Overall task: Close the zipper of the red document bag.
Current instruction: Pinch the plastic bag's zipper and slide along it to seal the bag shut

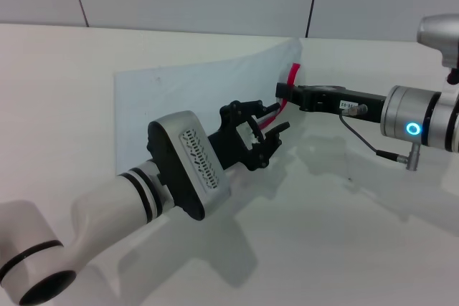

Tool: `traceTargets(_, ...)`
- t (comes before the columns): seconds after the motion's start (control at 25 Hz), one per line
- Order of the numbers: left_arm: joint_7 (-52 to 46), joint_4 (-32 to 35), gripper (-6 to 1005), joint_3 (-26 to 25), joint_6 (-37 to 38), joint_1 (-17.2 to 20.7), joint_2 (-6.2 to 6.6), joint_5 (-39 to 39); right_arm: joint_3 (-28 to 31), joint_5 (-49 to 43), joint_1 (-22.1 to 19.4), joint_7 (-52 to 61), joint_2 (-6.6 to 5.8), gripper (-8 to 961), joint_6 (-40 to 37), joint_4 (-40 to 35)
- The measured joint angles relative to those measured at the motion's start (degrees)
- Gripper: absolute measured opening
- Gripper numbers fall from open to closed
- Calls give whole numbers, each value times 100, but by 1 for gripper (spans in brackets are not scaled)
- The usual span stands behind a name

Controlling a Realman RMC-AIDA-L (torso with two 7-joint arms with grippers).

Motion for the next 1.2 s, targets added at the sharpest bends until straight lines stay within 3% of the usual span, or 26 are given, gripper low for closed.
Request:
traceTargets(0.16,70,-42,289,0,16,36,-3,1,26,16,-18,0,3,13,10,-17)
traceTargets(1.2,139,-26,187,-159,276,202,-4,-19,5,7,-13,0,2,13,35,-5)
